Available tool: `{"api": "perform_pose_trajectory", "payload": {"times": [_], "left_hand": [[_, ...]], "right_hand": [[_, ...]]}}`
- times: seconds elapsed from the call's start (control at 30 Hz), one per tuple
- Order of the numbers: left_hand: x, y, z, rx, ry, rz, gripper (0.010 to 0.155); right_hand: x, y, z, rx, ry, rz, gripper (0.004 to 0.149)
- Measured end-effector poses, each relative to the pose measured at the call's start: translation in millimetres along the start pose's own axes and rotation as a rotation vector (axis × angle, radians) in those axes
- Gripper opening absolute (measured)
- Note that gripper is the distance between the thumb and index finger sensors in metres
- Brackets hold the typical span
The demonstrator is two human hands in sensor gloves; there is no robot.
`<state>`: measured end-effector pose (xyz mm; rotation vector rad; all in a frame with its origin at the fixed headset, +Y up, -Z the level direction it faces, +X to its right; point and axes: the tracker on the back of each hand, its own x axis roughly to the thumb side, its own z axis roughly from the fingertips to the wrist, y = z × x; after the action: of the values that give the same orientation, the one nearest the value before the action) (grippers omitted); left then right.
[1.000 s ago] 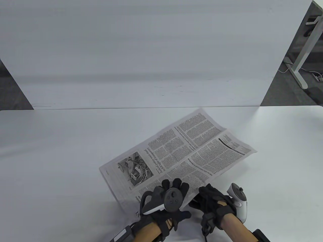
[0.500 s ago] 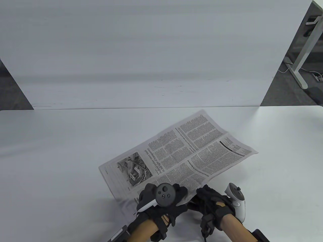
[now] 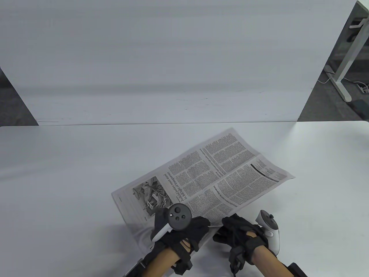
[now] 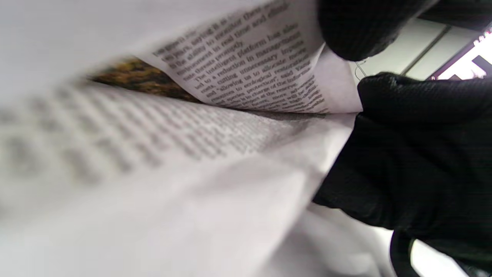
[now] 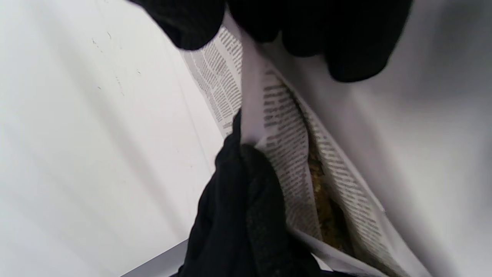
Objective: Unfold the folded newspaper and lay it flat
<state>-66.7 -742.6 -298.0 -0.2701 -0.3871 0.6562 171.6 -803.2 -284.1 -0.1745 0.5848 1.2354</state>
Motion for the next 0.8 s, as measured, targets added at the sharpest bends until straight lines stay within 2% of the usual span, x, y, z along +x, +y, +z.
{"api": "perform_pose_trajectory", "payload": {"times": [0.2, 0.43, 0.53, 0.67, 0.8], "left_hand": [[-1, 3, 0, 0.043, 0.030, 0.003, 0.046], [-6, 12, 2, 0.078, 0.089, 0.051, 0.044], [-7, 16, 4, 0.087, 0.098, 0.127, 0.044], [-9, 23, 6, 0.095, 0.098, 0.234, 0.045], [-15, 42, 10, 0.139, 0.107, 0.372, 0.045]], "right_hand": [[-1, 3, 0, 0.026, 0.010, 0.016, 0.082], [5, 9, 4, 0.066, 0.018, 0.117, 0.093], [5, 7, 7, -0.010, 0.032, 0.157, 0.090], [4, 2, 6, -0.116, 0.055, 0.174, 0.078], [19, -6, 8, -0.137, 0.011, 0.225, 0.068]]}}
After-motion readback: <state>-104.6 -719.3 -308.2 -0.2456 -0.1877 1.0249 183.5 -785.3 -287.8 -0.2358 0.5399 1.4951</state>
